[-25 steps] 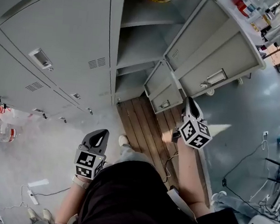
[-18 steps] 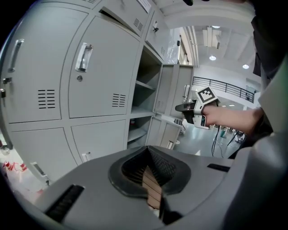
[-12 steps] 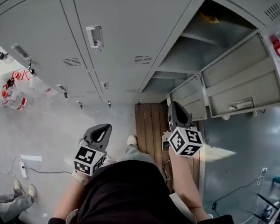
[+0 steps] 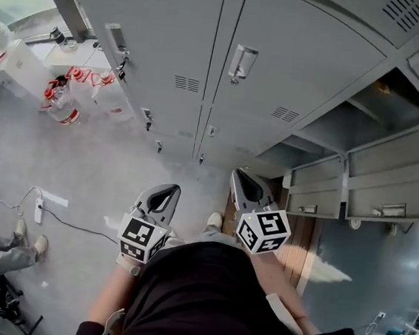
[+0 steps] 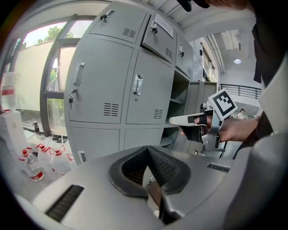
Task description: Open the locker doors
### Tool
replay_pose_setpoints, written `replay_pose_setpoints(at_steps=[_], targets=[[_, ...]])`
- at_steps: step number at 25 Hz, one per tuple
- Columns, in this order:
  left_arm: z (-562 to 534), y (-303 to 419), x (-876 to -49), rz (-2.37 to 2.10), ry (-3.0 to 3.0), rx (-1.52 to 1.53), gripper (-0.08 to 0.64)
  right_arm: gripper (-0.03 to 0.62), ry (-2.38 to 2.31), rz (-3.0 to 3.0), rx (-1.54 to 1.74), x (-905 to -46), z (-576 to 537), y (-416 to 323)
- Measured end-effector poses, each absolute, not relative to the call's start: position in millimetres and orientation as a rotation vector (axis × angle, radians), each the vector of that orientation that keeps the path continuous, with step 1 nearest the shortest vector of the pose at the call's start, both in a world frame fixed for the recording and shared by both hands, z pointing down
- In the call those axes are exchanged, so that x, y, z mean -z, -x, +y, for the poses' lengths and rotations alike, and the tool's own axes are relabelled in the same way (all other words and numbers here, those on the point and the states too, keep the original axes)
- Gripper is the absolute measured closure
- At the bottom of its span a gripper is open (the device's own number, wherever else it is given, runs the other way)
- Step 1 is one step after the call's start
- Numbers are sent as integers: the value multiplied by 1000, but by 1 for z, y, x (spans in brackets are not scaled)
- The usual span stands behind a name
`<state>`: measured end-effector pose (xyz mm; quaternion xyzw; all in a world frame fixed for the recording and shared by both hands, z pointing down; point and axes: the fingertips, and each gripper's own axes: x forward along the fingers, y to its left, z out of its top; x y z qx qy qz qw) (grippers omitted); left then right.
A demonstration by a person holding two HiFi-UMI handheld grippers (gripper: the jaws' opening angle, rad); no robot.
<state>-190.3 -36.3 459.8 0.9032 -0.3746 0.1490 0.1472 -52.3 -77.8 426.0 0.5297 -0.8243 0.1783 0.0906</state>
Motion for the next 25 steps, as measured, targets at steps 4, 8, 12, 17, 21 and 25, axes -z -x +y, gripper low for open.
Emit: replay_pose_setpoints(at_steps=[4,8,12,17,21,25], targets=[[-34,224,-457,-1196,-2546,-411,541,557,-1396,-2531,-519,-429,-74,104],[-30,255,-452,-1303,-2497,-398,541,555,-1237,-2603,-451,-425,-71,144],[-27,282,-446,-1394,-2463,-380,541,555,-1142,-2647,-372,-418,-70,167],[-26,300,-437,-1471,-2437,-358,541,555,-1094,-2675,-354,-415,-73,178],[-30,306,-428,-1511,-2417,-334,541,555,-1082,-2690,-355,-413,-76,180],[-30,303,-428,-1502,-2444,-345,541,557,-1080,-2699,-370,-413,-77,179]])
